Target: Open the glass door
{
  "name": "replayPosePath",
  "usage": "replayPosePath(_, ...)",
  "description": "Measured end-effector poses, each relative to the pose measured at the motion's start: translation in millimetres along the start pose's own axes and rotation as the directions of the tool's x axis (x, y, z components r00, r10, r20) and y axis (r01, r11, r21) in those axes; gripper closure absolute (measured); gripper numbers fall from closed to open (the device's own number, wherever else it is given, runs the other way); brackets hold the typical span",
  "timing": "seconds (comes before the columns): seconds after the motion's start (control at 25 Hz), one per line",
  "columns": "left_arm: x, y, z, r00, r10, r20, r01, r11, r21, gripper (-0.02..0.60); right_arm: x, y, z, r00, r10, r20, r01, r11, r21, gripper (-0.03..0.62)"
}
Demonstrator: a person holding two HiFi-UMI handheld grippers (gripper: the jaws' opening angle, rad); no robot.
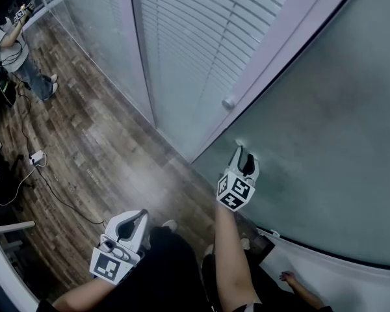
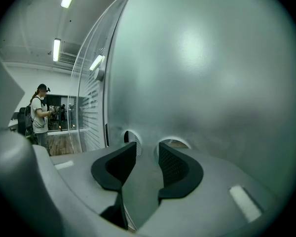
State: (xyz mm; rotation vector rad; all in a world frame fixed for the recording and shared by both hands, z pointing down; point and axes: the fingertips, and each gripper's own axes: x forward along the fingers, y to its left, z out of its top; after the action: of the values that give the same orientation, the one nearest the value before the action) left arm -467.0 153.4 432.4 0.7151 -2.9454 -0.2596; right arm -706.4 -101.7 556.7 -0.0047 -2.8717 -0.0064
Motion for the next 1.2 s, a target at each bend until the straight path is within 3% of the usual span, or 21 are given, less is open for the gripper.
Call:
replayPosePath(0.28, -1.5, 3.0, 2.2, 1.0, 0.007, 0.011, -0.007, 1.0, 0.008, 0.581, 2.9, -4.9, 3.4, 0.998, -0.055, 0.021, 0.055, 0.998, 0.011, 0.474)
replayPosePath(0.44, -7.1, 7.6, -6.3, 0.999, 0.028, -0.021, -0.028, 1.0, 0.003, 0.581, 2.6, -5.3, 3.3, 0.998, -0.046, 0.03, 0.045, 0.999, 0.014, 0.482)
replayPosePath(0.76, -13.1, 7.9, 8.4, 0.999, -0.007, 0.034, 0.007, 1.0, 0.013, 0.581, -6.7, -1.1, 1.8, 0.998, -0.047, 0.031, 0.046, 0.999, 0.017, 0.487)
replayPosePath(1.2, -32.7, 21.8, 7.1, 0.998, -0.024, 0.05, 0.024, 1.0, -0.004, 0.581, -34.0, 13.7, -6.6, 0.999, -0.046, 0.029, 0.046, 0.999, 0.014, 0.49)
